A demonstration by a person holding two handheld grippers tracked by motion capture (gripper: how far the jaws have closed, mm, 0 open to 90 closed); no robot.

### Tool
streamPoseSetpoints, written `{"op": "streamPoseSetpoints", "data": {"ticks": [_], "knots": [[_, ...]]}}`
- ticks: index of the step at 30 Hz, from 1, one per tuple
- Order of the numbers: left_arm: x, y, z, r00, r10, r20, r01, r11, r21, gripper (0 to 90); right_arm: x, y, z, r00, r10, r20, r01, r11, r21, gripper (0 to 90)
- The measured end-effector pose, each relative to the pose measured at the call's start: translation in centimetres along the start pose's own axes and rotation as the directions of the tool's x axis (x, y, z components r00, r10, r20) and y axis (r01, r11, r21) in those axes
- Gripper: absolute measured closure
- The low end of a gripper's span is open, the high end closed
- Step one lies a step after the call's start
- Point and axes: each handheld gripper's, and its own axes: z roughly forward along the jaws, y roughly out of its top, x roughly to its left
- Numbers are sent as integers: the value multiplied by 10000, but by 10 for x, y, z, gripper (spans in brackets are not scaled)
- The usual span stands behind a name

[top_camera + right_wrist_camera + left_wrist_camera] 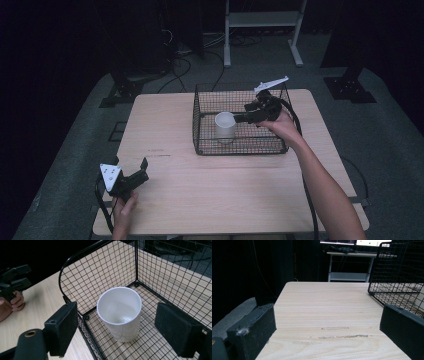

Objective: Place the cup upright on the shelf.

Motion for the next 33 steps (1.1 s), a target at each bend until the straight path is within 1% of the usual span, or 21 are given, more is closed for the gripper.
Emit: {"op": "streamPoseSetpoints", "data": {"ticks": [3,5,6,8,12,15,18,19,23,28,29,30,33], "knots": [[0,0,0,10000,8,3,-8,10000,-9,0,2,-5,-6,9999,-95,-64,94,9999,-71,183],[0,0,0,10000,9,1,-9,10000,-21,0,2,-6,-6,9999,-101,-48,101,9999,-76,183],[0,0,0,10000,14,4,-14,10000,-21,0,2,-8,-7,9999,-49,-101,49,10000,-32,183],[0,0,0,10000,17,-3,-17,10000,-18,0,4,-9,-10,9999,-115,-124,116,9999,34,183],[0,0,0,10000,15,-1,-15,10000,-19,0,7,-13,-15,9997,-183,-137,181,9998,-120,183],[0,0,0,10000,21,-3,-21,10000,-13,0,8,-20,-21,9997,-193,-172,190,9997,-165,183],[0,0,0,10000,56,-6,-56,10000,5,0,9,-21,-24,9996,-226,-147,226,9997,-46,183],[-1,0,0,10000,57,-8,-57,10000,4,0,11,-23,-28,9995,-266,-191,262,9995,-195,183],[0,0,0,10000,10,-10,-10,10000,-5,0,14,-25,-33,9992,-335,-212,331,9993,-179,183],[-1,0,0,10000,33,-9,-33,10000,-3,0,19,-31,-39,9986,-450,-274,444,9988,-217,183],[0,0,0,10000,49,-12,-49,10000,8,0,20,-32,-40,9986,-435,-294,432,9990,-121,183],[-1,0,0,10000,30,-16,-30,10000,-2,0,21,-35,-42,9984,-500,-270,495,9986,-206,183],[-1,0,0,10000,23,-20,-23,10000,-1,0,22,-37,-44,9983,-489,-304,483,9986,-210,183]]}}
